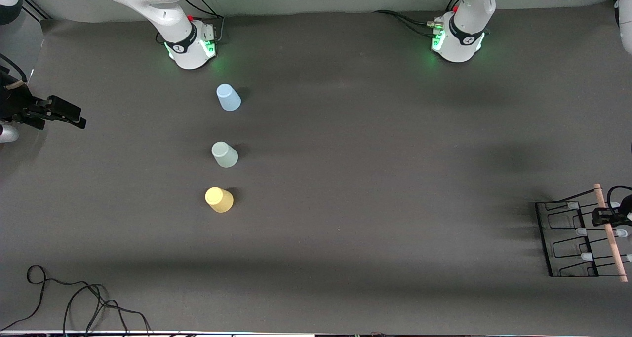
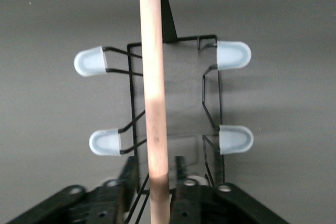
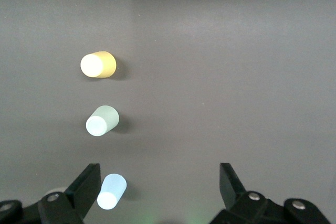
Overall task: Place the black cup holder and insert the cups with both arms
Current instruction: 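Lower the left gripper over the black wire cup rack, then grasp the rack's wooden handle with the left gripper and lift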
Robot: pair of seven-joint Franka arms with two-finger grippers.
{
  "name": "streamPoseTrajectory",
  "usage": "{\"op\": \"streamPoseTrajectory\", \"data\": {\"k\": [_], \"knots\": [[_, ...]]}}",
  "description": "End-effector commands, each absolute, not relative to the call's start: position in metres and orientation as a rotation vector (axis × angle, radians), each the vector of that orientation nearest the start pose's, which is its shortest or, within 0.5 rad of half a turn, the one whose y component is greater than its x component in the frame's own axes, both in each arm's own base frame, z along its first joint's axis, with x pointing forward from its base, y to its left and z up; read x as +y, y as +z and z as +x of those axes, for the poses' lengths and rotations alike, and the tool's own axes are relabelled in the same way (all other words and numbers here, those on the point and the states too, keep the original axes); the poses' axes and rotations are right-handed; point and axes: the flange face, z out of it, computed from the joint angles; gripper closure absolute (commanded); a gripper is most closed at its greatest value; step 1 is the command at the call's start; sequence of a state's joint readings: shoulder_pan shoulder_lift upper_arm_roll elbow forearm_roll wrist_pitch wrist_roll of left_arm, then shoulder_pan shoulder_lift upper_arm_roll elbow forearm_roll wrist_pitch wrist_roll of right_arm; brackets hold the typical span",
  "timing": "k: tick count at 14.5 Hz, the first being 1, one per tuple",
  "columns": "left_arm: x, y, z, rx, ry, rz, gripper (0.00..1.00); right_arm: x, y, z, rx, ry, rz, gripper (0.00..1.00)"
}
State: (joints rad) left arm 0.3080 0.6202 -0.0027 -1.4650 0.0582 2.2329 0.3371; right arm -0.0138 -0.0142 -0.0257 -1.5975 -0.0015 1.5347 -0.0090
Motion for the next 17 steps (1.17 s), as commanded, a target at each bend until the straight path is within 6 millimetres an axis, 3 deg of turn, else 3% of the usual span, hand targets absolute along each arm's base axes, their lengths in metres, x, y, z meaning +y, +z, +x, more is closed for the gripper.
{"op": "streamPoseTrajectory", "data": {"k": [1,4,6,7,10,12,15,17], "knots": [[0.217,0.340,0.702,0.140,-0.209,-3.021,1.00,-0.023,0.621,0.547,0.031,0.076,-3.128,0.00],[0.208,0.346,0.706,0.154,-0.215,-3.021,1.00,-0.023,0.620,0.547,0.031,0.079,-3.128,0.00],[0.184,0.352,0.711,0.247,-0.188,-2.976,1.00,-0.023,0.620,0.547,0.028,0.079,-3.128,0.00],[0.177,0.364,0.714,0.281,-0.192,-2.945,1.00,-0.023,0.620,0.547,0.031,0.079,-3.128,0.00],[0.139,0.415,0.707,0.274,-0.067,-2.977,1.00,-0.023,0.620,0.547,0.028,0.079,-3.128,0.00],[0.106,0.437,0.699,0.258,0.021,-2.990,1.00,-0.023,0.620,0.547,0.028,0.079,-3.128,0.00],[0.050,0.455,0.676,0.325,0.082,-3.036,1.00,-0.023,0.620,0.547,0.028,0.079,-3.128,0.00],[0.017,0.460,0.655,0.243,0.047,-3.144,1.00,-0.023,0.620,0.547,0.028,0.079,-3.128,0.00]]}}
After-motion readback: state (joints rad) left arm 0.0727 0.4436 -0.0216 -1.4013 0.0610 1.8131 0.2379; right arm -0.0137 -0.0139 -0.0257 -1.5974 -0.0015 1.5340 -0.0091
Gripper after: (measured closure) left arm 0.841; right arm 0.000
